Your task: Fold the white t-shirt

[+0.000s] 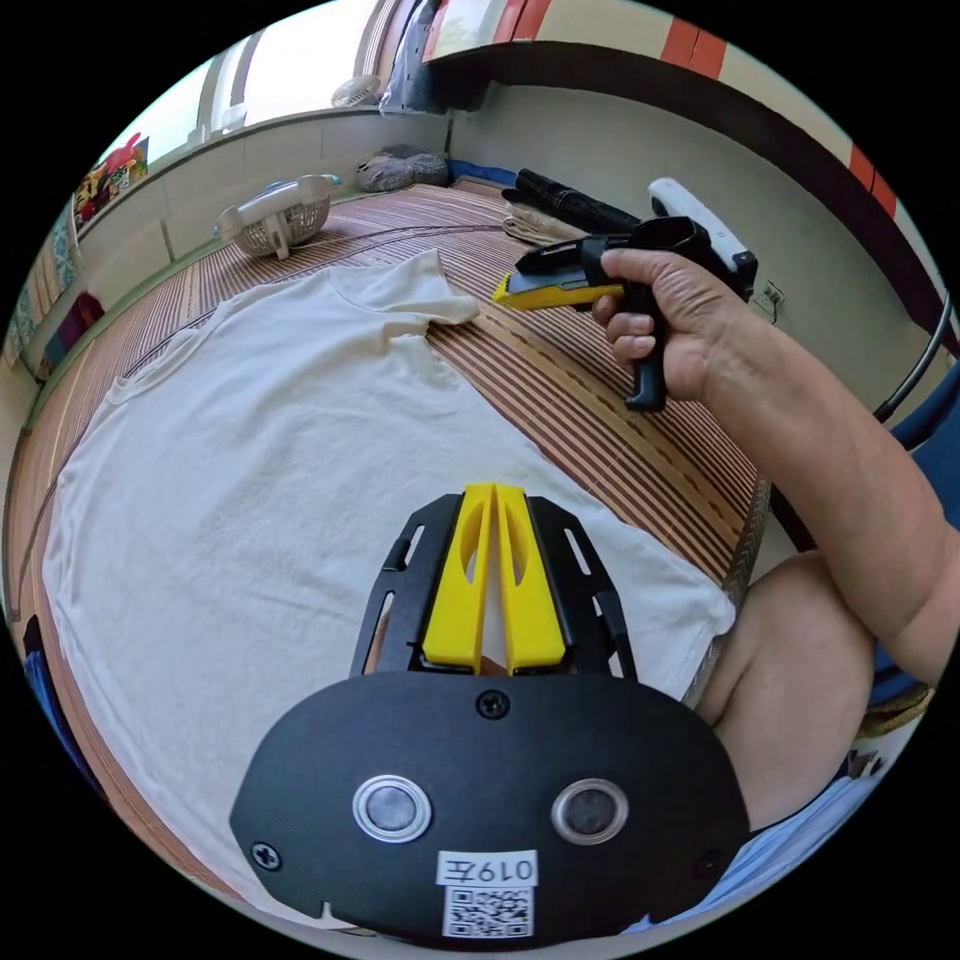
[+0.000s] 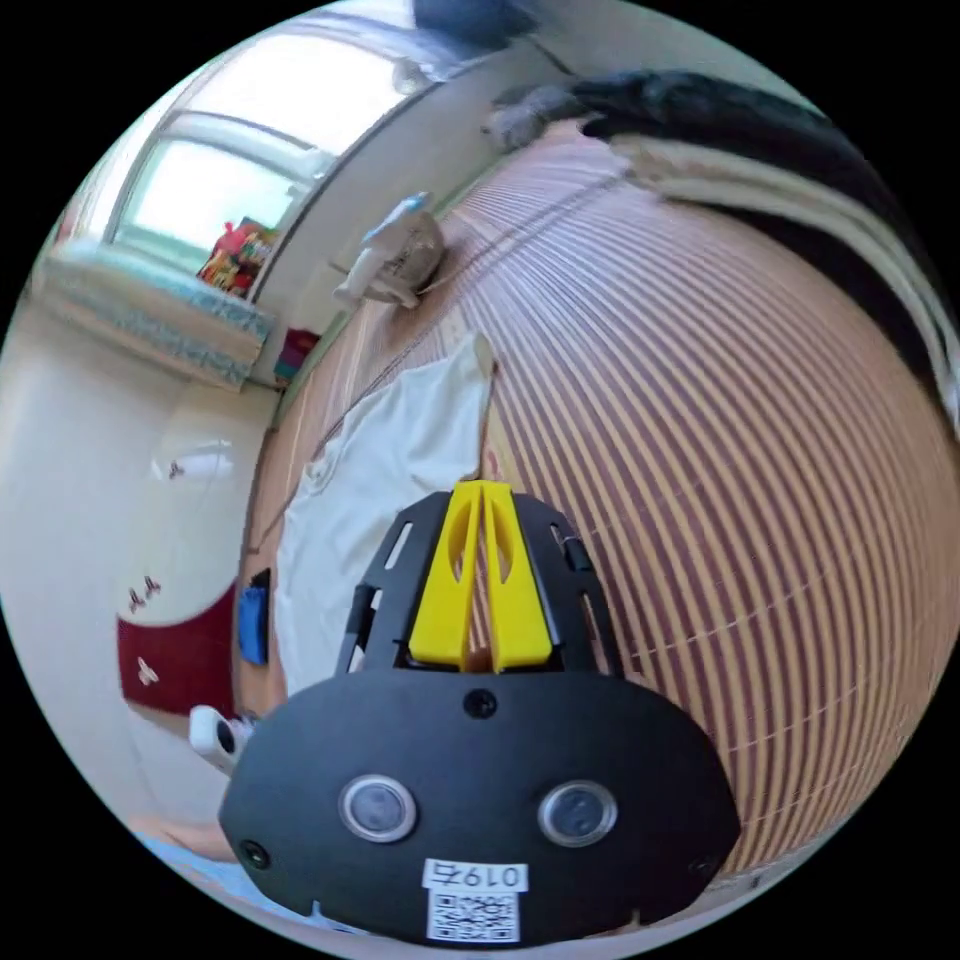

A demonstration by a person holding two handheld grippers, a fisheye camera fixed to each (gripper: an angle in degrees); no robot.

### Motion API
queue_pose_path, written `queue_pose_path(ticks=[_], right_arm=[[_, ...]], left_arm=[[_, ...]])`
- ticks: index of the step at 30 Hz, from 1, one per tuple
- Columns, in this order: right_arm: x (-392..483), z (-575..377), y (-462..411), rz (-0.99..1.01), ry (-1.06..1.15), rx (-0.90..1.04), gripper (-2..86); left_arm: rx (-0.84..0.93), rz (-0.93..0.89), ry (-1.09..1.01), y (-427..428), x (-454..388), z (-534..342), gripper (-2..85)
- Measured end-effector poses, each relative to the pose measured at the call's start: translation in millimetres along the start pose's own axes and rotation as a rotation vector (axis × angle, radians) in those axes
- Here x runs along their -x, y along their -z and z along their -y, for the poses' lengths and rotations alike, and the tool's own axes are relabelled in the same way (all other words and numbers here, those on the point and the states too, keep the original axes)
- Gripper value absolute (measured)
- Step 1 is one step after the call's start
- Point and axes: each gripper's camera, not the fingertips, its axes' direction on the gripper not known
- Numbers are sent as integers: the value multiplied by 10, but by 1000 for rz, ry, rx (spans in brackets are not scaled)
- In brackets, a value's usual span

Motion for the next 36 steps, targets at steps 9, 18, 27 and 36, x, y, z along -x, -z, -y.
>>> queue_pose_path(ticks=[9, 18, 27, 36], right_arm=[[679, -95, -503, 77, 277, 237, 91], [252, 6, -708, 196, -42, 164, 64], [344, -26, -701, 115, -2, 109, -1], [585, -24, -736, -37, 193, 83, -6]], left_arm=[[-23, -118, -70, 246, -30, -129, 12], [28, -102, -100, 105, -202, -298, 12], [39, -98, -128, 70, -222, -253, 10], [78, -91, -207, 26, -263, -140, 11]])
